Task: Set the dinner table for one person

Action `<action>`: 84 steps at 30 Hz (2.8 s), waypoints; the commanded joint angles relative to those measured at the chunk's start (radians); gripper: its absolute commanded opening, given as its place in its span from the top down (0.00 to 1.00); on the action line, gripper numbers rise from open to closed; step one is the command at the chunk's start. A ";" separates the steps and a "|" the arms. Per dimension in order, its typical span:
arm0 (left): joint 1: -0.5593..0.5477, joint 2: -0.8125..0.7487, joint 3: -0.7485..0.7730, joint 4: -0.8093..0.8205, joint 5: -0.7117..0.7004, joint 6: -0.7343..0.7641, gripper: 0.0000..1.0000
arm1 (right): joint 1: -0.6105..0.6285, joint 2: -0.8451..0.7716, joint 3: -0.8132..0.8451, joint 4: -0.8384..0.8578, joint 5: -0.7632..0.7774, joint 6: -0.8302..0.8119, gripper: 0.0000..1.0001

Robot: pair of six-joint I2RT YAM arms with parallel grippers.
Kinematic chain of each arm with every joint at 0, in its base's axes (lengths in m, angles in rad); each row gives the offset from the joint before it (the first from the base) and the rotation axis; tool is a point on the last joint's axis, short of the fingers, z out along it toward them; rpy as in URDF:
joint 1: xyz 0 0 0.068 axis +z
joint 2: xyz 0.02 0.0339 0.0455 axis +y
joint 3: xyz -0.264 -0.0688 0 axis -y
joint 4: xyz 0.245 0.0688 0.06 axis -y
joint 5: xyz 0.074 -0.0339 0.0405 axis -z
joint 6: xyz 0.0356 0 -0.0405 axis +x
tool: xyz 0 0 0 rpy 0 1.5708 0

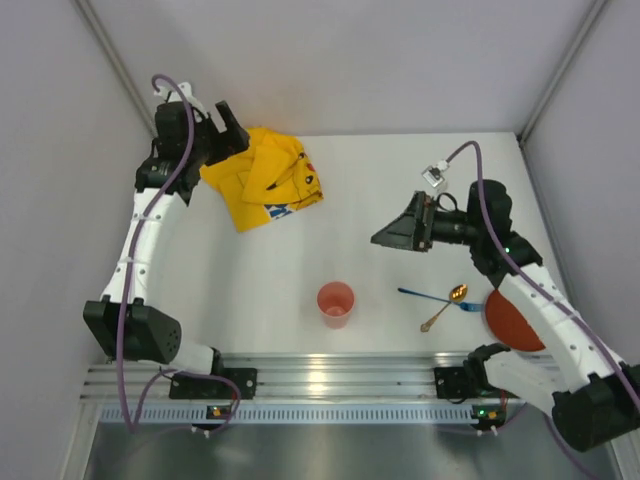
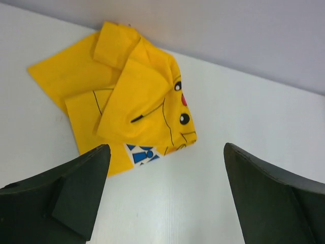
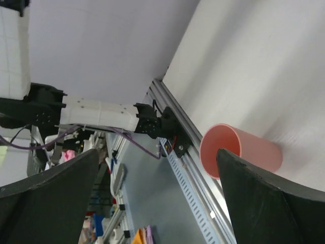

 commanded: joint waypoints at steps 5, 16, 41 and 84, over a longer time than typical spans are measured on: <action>-0.064 -0.099 -0.138 0.188 -0.038 -0.045 0.01 | 0.014 0.282 0.357 -0.280 0.107 -0.286 0.00; -0.015 0.426 0.038 -0.163 -0.182 -0.163 0.01 | 0.018 0.640 0.862 -0.581 0.232 -0.429 0.00; -0.155 0.703 -0.086 -0.181 -0.097 -0.070 1.00 | 0.106 1.594 1.580 -0.509 0.558 -0.313 0.00; -0.339 0.482 -0.425 -0.212 -0.038 -0.010 1.00 | -0.003 0.951 0.738 -0.679 0.813 -0.411 0.00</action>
